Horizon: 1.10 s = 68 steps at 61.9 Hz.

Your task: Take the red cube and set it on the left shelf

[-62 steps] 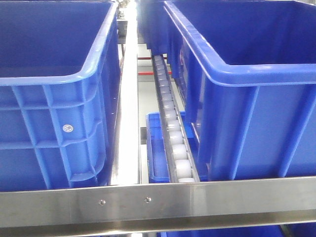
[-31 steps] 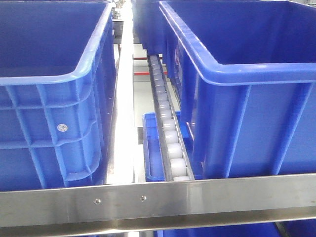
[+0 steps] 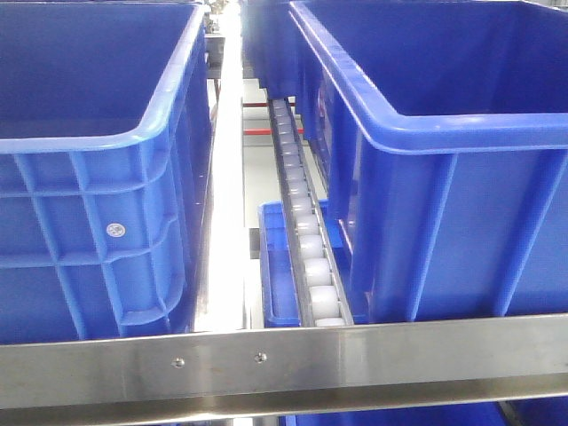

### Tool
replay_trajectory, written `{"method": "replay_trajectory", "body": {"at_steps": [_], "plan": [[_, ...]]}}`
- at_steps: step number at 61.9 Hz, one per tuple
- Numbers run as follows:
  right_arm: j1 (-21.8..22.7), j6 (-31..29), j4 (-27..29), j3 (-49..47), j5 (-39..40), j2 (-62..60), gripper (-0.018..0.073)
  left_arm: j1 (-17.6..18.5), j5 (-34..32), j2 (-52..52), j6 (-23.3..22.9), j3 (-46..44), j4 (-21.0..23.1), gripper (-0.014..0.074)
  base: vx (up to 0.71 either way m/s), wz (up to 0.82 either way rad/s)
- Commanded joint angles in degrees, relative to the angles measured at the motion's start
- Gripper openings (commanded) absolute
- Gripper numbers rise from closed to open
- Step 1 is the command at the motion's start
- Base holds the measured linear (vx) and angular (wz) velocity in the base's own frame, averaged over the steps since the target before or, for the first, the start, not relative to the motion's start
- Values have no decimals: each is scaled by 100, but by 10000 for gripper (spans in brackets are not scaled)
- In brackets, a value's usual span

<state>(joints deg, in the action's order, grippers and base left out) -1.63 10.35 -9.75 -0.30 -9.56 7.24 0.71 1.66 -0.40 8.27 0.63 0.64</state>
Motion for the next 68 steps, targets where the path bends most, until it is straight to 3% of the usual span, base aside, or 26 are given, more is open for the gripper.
{"method": "replay_trajectory", "body": {"at_steps": [1, 41, 68], "plan": [[39, -49, -90, -76, 402, 50, 57, 8, -514, -23, 3, 126, 27, 106, 0, 0], [33, -49, -90, 19, 289, 44, 57, 8, -514, -23, 3, 126, 27, 106, 0, 0], [33, -49, -90, 54, 287, -888, 57, 8, -514, -23, 3, 126, 27, 106, 0, 0]]}}
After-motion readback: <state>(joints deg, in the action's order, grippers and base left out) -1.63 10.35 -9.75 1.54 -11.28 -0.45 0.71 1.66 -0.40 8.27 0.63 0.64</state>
